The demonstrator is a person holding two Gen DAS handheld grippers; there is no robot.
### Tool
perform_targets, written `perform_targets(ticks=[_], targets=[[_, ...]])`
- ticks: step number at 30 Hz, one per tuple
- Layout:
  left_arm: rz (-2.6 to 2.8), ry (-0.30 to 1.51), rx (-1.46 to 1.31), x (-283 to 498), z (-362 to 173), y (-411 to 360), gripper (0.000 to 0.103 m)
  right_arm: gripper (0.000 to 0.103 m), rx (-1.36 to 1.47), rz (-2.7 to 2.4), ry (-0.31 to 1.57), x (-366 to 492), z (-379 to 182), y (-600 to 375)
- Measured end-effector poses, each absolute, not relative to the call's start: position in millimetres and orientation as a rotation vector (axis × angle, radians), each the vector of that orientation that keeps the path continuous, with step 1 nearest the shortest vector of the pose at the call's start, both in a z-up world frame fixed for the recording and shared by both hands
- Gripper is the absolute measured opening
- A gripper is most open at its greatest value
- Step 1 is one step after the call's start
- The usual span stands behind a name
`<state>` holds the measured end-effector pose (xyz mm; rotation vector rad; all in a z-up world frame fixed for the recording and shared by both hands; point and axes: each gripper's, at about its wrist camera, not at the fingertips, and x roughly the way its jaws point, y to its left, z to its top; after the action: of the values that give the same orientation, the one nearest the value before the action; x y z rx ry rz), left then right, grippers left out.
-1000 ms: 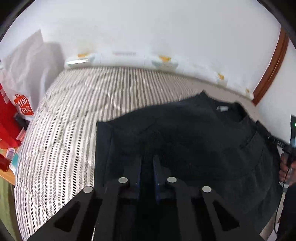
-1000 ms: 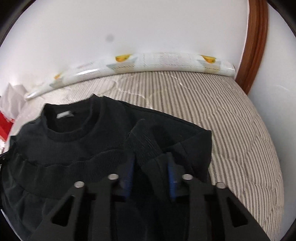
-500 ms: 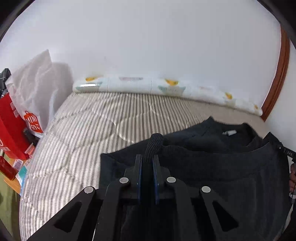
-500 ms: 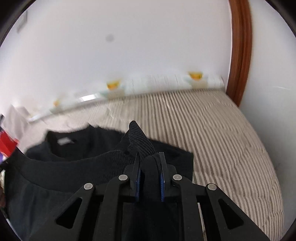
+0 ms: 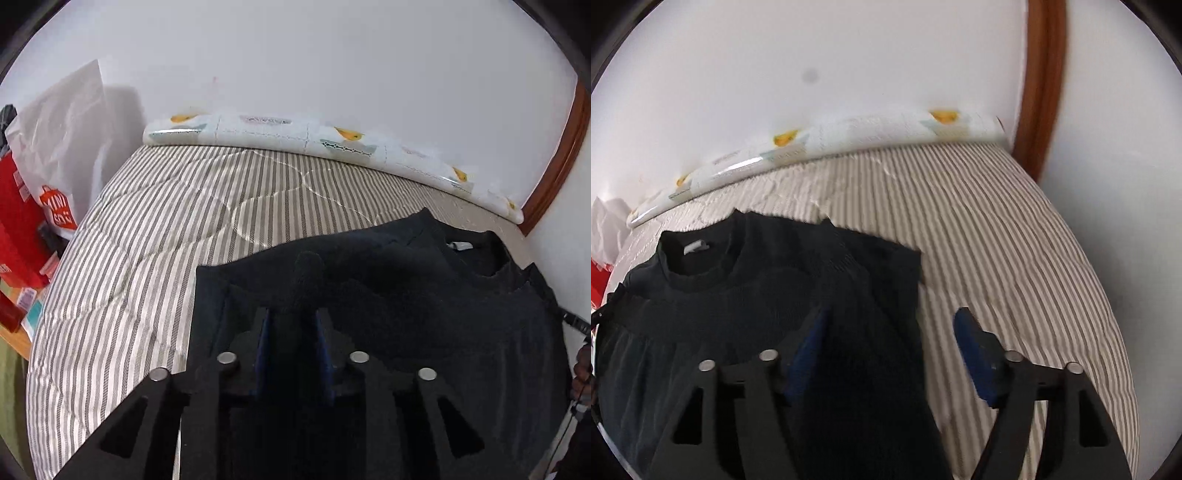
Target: Fold small clothes
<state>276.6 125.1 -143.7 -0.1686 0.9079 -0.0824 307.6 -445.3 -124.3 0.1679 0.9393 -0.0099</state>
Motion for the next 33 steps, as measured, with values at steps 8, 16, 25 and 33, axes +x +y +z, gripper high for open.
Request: perform_targets(ticks=[8,16,25,33], targets=[[-0.067,0.903,-0.173,238,-134,131,0.027,0.054,0.269,0.092,1.034,320,-150,-445],[-0.041,0.906,-0.186,214,-132,136,0.028,0.015,0.184,0.178,1.0,319,-127,-450],[-0.019,0.891,-0.179,202,-128,145,0.028,0.015,0.088,0.029,1.012,320,-119,-500],[0.024,0.917,-0.186,189,-139,162,0.028,0.027,0.011,-0.13,0.98,302,-112,-502]])
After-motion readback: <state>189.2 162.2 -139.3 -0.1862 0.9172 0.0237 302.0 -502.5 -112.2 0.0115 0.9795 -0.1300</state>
